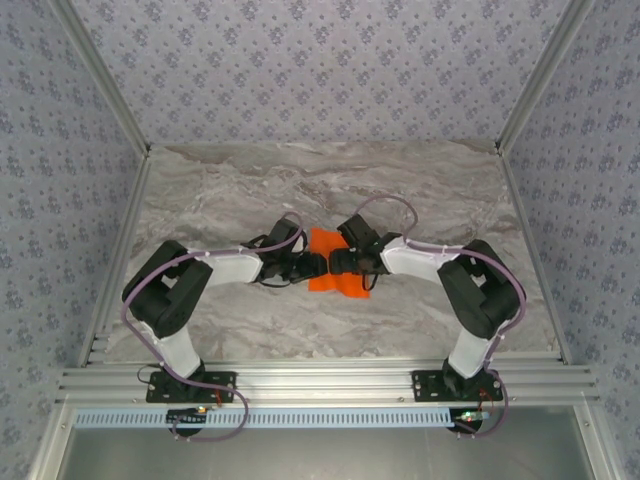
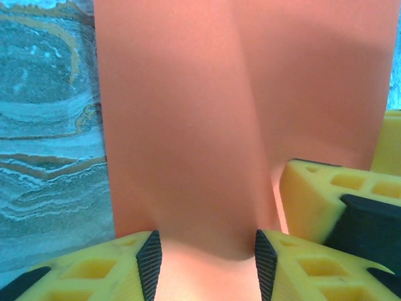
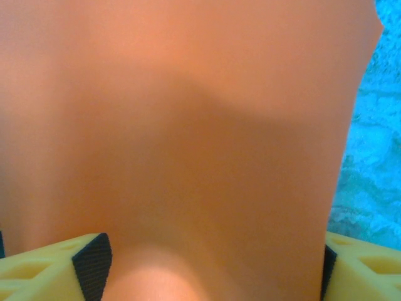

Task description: Fold a paper plane with a square sheet of paper (fold left side to right side)

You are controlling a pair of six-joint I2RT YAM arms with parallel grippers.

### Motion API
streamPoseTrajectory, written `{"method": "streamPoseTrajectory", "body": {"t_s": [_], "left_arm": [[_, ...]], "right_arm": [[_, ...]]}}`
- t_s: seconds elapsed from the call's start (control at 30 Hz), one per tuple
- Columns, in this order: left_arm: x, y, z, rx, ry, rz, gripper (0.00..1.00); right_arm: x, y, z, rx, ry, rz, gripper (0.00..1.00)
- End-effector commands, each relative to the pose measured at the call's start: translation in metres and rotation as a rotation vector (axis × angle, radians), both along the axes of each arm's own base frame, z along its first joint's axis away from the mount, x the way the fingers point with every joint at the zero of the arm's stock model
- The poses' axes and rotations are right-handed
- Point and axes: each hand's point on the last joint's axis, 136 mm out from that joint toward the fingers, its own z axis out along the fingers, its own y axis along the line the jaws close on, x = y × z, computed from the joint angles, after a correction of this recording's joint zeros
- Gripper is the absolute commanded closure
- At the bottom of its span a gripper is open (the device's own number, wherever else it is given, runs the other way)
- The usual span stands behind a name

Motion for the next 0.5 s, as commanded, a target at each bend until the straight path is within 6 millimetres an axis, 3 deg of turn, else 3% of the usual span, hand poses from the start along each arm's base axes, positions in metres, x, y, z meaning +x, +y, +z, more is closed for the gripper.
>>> {"method": "streamPoseTrajectory", "body": {"t_s": [0.0,0.23,0.47], "left_arm": [[-0.003,0.008,-0.006,0.037,-0.01,0.014,0.54],[-0.001,0.002,0.003,-0.005,-0.026,0.002,0.53],[0.001,0.0,0.032,-0.078,-0.08,-0.008,0.45]], "right_arm": [[-0.008,0.003,0.003,0.121,0.046,0.026,0.22],[-0.001,0.003,0.008,0.305,0.064,0.049,0.32],[-0.002,0.003,0.004,0.287,0.085,0.085,0.47]]}}
